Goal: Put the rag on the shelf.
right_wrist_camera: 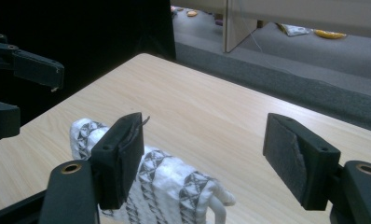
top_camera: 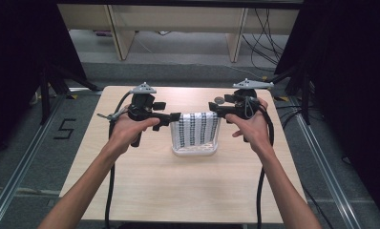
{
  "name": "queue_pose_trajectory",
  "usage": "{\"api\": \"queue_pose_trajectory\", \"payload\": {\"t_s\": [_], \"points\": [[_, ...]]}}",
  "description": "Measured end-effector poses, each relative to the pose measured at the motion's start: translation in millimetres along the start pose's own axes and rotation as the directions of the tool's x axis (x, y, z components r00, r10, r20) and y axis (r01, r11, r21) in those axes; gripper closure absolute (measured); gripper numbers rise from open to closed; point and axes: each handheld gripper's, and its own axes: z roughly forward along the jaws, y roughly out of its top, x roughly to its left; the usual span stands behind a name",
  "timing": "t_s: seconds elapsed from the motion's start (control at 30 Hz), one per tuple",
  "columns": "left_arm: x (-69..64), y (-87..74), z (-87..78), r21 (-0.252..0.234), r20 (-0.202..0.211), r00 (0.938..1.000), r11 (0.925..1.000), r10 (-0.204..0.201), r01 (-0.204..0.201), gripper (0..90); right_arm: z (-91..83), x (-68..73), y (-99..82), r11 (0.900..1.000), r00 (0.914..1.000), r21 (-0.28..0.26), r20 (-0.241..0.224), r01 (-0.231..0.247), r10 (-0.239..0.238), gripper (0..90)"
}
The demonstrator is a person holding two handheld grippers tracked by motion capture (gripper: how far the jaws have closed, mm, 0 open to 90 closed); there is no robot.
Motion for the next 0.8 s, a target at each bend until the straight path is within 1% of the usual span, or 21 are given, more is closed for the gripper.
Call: {"api": "queue_pose_trajectory", "payload": {"t_s": [0.07, 0.13, 0.17, 0.2, 0.23, 0.37, 0.4, 0.43, 0.47, 0.5, 0.53, 0.57, 0.63, 0.67, 0.7, 0.73, 0.77, 0.8], "points": [[-2.1, -1.0, -0.6, 0.003, 0.006, 1.0, 1.0, 0.004, -0.004, 24.2, 0.3, 1.7, -1.5, 1.0, 1.0, -0.001, -0.009, 0.001, -0.001, 29.4], [-4.2, -2.2, -2.0, -0.002, 0.011, 0.9999, 0.9999, 0.011, -0.011, 24.2, -0.3, 3.8, -2.7, 1.0, 1.0, 0.005, -0.006, 0.006, -0.006, 29.4], [-5.3, -3.0, -2.7, -0.004, 0.012, 0.9998, 0.9999, 0.013, -0.013, 24.2, -1.6, 4.3, -3.1, 0.9993, 0.9993, 0.001, 0.001, 0.039, -0.039, 29.3], [-6.5, -3.7, -3.7, 0.001, 0.014, 0.9998, 0.9999, 0.012, -0.012, 24.1, -1.6, 5.6, -3.8, 0.9995, 0.9995, 0.001, -0.009, 0.03, -0.03, 29.3], [-7.4, -4.6, -4.6, 0.002, 0.015, 0.9997, 0.9998, 0.02, -0.02, 24.1, -2.0, 7.2, -4.4, 0.9997, 0.9997, 0.0, -0.006, 0.025, -0.025, 29.3], [-13.3, -8.4, -11.0, -0.009, 0.028, 0.9993, 0.9997, 0.025, -0.025, 24.1, -6.1, 9.7, -5.2, 0.9999, 0.9998, -0.002, -0.008, 0.017, -0.017, 29.1], [-14.7, -9.6, -12.0, -0.013, 0.033, 0.9991, 0.9996, 0.025, -0.025, 24.1, -7.2, 9.8, -5.6, 0.9996, 0.9996, 0.001, -0.001, 0.03, -0.03, 29.1], [-15.8, -11.0, -13.3, -0.014, 0.034, 0.9989, 0.9994, 0.032, -0.031, 24.1, -7.5, 8.4, -6.2, 0.9987, 0.9986, -0.005, -0.011, 0.051, -0.051, 29.1], [-15.8, -11.0, -13.3, -0.014, 0.034, 0.9989, 0.9994, 0.032, -0.031, 24.1, -7.5, 8.4, -6.2, 0.9987, 0.9986, -0.005, -0.011, 0.051, -0.051, 29.1], [-16.8, -12.7, -14.3, -0.013, 0.038, 0.9987, 0.9994, 0.034, -0.033, 24.1, -9.3, 10.1, -7.1, 0.9995, 0.9995, -0.004, -0.006, 0.033, -0.033, 29.1], [-17.8, -14.6, -15.1, -0.014, 0.041, 0.9986, 0.9994, 0.034, -0.033, 24.1, -10.1, 10.2, -8.4, 0.9989, 0.9989, -0.012, -0.005, 0.046, -0.046, 29.1], [-18.9, -16.5, -15.6, -0.014, 0.046, 0.9984, 0.9994, 0.033, -0.032, 24.1, -10.6, 10.5, -9.6, 0.9991, 0.999, -0.009, -0.017, 0.041, -0.041, 29.0], [-20.7, -20.6, -16.7, -0.013, 0.051, 0.9981, 0.9993, 0.036, -0.035, 24.1, -13.1, 10.9, -11.4, 0.9986, 0.9985, -0.002, -0.014, 0.052, -0.052, 29.0], [-21.5, -22.7, -17.3, -0.013, 0.055, 0.9979, 0.9993, 0.035, -0.035, 24.1, -13.9, 12.8, -12.7, 0.9994, 0.9993, -0.005, -0.013, 0.035, -0.035, 29.0], [-22.5, -24.8, -17.8, -0.012, 0.058, 0.9977, 0.9993, 0.035, -0.034, 24.1, -14.8, 12.9, -13.7, 0.9992, 0.9992, -0.004, -0.011, 0.039, -0.039, 28.9], [-23.5, -26.8, -18.4, -0.009, 0.06, 0.9975, 0.9993, 0.038, -0.037, 24.1, -14.4, 12.9, -15.0, 0.9988, 0.9987, -0.015, -0.023, 0.046, -0.046, 28.9], [-24.6, -28.9, -18.9, -0.007, 0.062, 0.9973, 0.9992, 0.041, -0.041, 24.1, -15.3, 13.8, -16.2, 0.9992, 0.999, -0.012, -0.022, 0.039, -0.039, 28.9], [-25.7, -30.8, -19.7, -0.003, 0.064, 0.997, 0.999, 0.044, -0.044, 24.1, -15.4, 13.6, -16.8, 0.9983, 0.9979, -0.018, -0.032, 0.055, -0.056, 28.9]]}}
